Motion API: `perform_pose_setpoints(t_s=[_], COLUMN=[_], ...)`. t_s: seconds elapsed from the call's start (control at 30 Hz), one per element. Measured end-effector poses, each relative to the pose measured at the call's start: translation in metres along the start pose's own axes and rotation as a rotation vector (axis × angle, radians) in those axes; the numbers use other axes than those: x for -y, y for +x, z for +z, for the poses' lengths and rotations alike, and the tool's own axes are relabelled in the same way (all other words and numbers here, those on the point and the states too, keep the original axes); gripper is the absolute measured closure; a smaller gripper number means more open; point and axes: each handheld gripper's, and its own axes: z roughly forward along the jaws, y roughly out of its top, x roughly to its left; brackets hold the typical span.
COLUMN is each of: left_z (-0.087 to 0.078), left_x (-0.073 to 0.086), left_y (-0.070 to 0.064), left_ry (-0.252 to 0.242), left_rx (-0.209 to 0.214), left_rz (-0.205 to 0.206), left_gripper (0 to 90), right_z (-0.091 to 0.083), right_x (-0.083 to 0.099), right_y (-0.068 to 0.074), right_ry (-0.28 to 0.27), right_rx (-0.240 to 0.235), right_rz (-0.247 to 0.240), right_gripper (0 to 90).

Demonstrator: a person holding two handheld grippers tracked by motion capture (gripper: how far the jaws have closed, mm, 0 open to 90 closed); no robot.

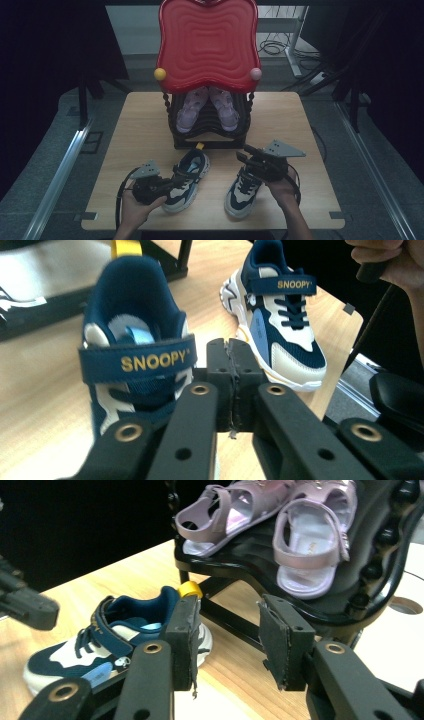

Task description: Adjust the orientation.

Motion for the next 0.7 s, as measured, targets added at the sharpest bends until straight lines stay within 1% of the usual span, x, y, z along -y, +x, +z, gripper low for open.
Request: perform_pose_setpoints(t_s=[0.13,0.23,0.3,0.37,0.5,0.6,0.7], left_z=[0.007,0.012,0.016,0.021,0.032,0.038,0.048], left_x=[0.005,0.008,0.011,0.013,0.021,0.027,0.033], left_y=[-0.001,-0.001,-0.002,-0.003,-0.005,-0.007,-0.012], left_ry=[0.036,0.054,0.065,0.080,0.122,0.144,0.179], left_rx=[-0.003,-0.007,-0.004,-0.001,0.007,0.017,0.024], left_rz=[-0.001,-0.009,-0.015,-0.013,-0.019,-0.028,-0.022], left_gripper=[90.0,90.0,90.0,90.0,90.0,90.0,90.0], right_z=[0.002,0.003,0.003,0.004,0.003,0.003,0.004], right_x=[0.003,0.005,0.006,0.007,0.008,0.007,0.007], right_y=[-0.005,-0.007,-0.008,-0.010,-0.013,-0.014,-0.015], right_ry=[0.005,0.004,0.001,0.000,-0.001,-0.005,-0.002], right_rx=[0.009,0.018,0.028,0.031,0.040,0.036,0.034], right_rz=[0.023,0.028,0.045,0.060,0.070,0.074,0.075], right_gripper=[60.1,60.0,60.0,59.8,59.7,59.4,59.0])
